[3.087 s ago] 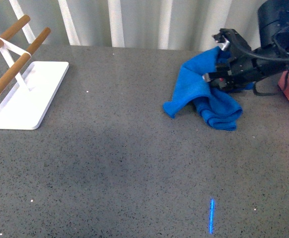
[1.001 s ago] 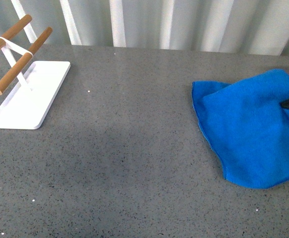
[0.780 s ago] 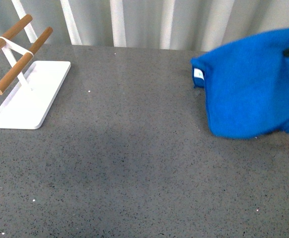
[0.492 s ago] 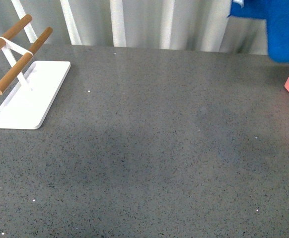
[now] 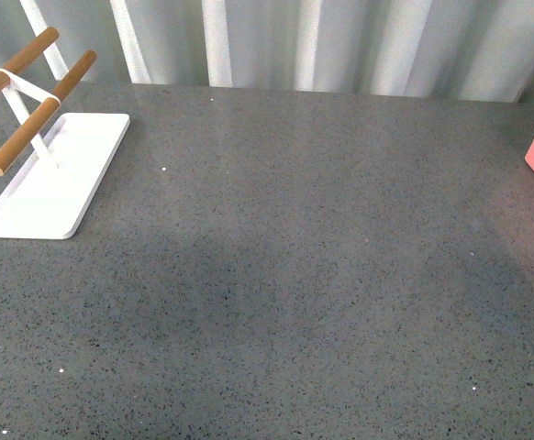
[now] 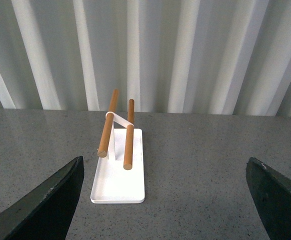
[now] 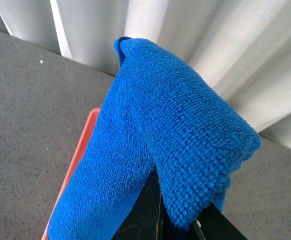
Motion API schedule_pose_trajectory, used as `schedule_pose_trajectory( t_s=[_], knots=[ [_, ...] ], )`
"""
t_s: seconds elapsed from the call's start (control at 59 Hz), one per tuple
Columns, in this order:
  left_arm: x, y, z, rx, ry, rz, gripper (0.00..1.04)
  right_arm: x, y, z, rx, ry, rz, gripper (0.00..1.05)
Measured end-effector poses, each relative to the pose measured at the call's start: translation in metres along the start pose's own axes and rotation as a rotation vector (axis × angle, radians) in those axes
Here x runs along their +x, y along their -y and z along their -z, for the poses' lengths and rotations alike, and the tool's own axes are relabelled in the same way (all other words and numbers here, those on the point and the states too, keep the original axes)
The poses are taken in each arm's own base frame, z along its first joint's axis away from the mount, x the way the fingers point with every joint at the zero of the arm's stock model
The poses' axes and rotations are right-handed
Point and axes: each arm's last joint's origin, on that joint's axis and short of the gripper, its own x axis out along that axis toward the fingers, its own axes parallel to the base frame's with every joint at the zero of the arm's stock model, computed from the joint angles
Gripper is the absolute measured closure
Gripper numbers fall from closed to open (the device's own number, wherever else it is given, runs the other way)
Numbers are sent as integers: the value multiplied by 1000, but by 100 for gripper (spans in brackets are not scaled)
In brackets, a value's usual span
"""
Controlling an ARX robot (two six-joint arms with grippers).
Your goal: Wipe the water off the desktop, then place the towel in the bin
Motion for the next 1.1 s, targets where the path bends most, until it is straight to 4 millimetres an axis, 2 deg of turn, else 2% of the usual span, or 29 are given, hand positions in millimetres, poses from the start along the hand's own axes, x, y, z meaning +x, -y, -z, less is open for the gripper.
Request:
schedule_pose_trajectory(
  t_s=[0.204, 0.543, 0.628, 0.712, 0.763, 0.984, 1.052, 1.103],
  knots=[
    [0, 0, 0, 0, 0, 0, 7, 8, 9, 40, 27, -91, 9, 102],
    [0, 0, 0, 0, 0, 0, 7, 55, 19, 113, 49, -365, -9, 102],
    [0, 0, 0, 0, 0, 0, 7, 76, 21, 133, -26, -506, 30, 83],
    [0, 0, 0, 0, 0, 0, 7, 88, 18, 140, -84, -577, 12, 64],
    [0, 0, 0, 0, 0, 1, 7, 90, 17, 137, -118, -589, -3, 53],
    [0, 0, 0, 0, 0, 0, 7, 90, 23, 116, -167, -558, 25, 21],
    [0, 0, 0, 0, 0, 0, 7, 88, 22, 106, -178, -528, 22, 7],
    [0, 0, 0, 0, 0, 0, 7, 86, 22, 102, -181, -515, 23, 5]
  ],
)
